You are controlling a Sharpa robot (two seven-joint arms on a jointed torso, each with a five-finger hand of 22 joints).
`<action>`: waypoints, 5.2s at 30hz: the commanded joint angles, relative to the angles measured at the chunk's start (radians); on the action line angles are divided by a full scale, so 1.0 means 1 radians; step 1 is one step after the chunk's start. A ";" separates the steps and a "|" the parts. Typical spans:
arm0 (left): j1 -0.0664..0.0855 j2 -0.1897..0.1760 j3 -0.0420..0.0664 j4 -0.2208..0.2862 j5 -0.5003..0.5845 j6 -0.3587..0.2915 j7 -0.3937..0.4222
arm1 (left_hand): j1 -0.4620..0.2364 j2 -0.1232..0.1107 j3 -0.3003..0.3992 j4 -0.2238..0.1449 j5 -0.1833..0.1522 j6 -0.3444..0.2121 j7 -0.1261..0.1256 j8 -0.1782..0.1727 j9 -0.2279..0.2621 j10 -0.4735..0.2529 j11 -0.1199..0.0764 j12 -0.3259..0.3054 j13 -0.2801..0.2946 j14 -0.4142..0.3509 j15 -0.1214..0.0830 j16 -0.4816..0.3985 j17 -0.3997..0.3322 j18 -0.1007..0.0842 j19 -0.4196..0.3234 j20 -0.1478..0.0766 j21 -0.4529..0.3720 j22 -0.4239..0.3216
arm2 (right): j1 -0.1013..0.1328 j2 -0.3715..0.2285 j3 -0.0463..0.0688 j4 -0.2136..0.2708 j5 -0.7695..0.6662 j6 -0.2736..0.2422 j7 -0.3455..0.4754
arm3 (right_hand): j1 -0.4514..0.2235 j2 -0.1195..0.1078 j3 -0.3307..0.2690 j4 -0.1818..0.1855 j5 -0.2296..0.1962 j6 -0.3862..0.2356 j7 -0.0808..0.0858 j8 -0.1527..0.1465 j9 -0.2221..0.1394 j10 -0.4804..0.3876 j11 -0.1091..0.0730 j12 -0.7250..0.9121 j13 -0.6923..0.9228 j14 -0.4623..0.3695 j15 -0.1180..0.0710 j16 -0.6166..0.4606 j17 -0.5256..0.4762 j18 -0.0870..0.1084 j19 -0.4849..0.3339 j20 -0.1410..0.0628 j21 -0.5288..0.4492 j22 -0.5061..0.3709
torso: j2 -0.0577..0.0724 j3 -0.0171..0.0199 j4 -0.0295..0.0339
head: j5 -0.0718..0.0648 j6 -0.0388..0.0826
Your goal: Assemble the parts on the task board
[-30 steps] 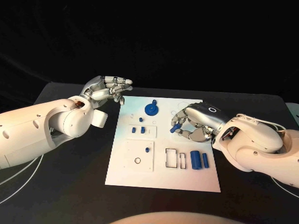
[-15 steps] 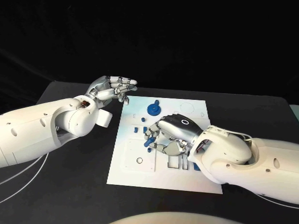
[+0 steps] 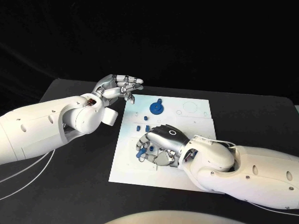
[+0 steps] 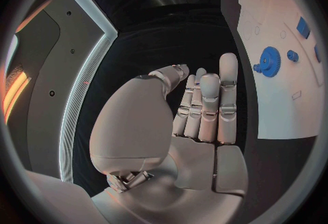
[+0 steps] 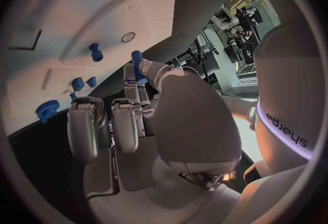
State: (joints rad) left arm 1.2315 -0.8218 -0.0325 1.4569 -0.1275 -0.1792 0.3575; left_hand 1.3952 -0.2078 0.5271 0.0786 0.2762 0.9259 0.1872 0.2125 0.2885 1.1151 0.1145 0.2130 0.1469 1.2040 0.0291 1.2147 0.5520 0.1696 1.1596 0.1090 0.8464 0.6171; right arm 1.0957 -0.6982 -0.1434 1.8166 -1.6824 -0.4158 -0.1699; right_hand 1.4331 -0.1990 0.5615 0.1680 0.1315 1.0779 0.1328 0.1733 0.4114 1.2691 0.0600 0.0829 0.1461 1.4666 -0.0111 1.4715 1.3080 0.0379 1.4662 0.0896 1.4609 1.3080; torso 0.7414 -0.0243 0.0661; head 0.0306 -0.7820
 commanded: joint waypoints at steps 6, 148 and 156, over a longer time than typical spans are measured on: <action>0.000 0.001 0.000 0.002 0.004 0.019 0.011 | -0.007 0.005 -0.001 -0.003 -0.002 -0.006 0.002 -0.001 -0.001 -0.006 -0.002 0.005 0.002 -0.007 0.001 0.004 -0.002 0.015 0.001 0.004 -0.007 -0.001 | -0.006 0.008 -0.002 -0.015 -0.054 0.082 -0.013 | -0.009 0.003 0.002 -0.006 0.004 0.006 -0.002 0.007 0.001 0.005 0.002 -0.004 0.001 0.066 -0.005 0.002 0.082 -0.015 0.074 -0.006 -0.003 0.220 | 0.000 0.0007 -0.0010 | 0.003 -0.006; 0.000 -0.047 -0.005 0.039 0.004 0.014 0.009 | -0.012 0.004 -0.006 -0.004 -0.003 -0.009 0.003 0.001 -0.001 -0.013 -0.001 0.013 0.004 -0.010 0.001 0.005 -0.006 0.015 0.002 0.004 -0.008 -0.003 | 0.025 -0.541 -0.019 0.212 0.299 -0.031 -0.233 | -0.211 -0.007 -0.322 0.123 0.095 -0.132 -0.028 0.151 0.148 0.158 -0.036 1.216 1.207 0.087 -0.035 0.062 0.173 -0.038 0.105 -0.033 0.110 0.263 | -0.009 -0.0052 -0.0272 | -0.144 0.002; 0.000 -0.052 -0.005 0.045 0.004 0.012 0.010 | -0.012 0.004 -0.006 -0.004 -0.003 -0.009 0.003 0.001 -0.001 -0.013 -0.001 0.013 0.004 -0.010 0.001 0.005 -0.006 0.015 0.002 0.004 -0.008 -0.003 | -0.009 -0.535 -0.021 0.219 0.242 -0.028 -0.299 | -0.240 0.000 -0.368 0.125 0.125 -0.134 -0.031 0.160 0.154 0.164 -0.037 1.235 1.228 0.090 -0.035 0.069 0.187 -0.038 0.105 -0.033 0.110 0.263 | -0.009 -0.0069 -0.0269 | -0.144 -0.005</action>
State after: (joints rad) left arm 1.2314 -0.8743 -0.0382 1.4972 -0.1275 -0.1740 0.3520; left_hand 1.3911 -0.2038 0.5243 0.0757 0.2762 0.9221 0.1908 0.2125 0.2885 1.1079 0.1146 0.2235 0.1502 1.2006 0.0326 1.2147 0.5459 0.1695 1.1596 0.1090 0.8425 0.6156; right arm 1.0900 -1.2353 -0.1636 2.0327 -1.3841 -0.4645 -0.4073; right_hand 1.2000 -0.1947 0.1972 0.2925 0.2537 0.9515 0.1022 0.3287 0.5644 1.4267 0.0244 1.3119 1.3083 1.4647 -0.0418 1.5368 1.3074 0.0065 1.4663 0.0608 1.5657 1.3073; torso 0.7325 -0.0304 0.0403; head -0.1137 -0.7842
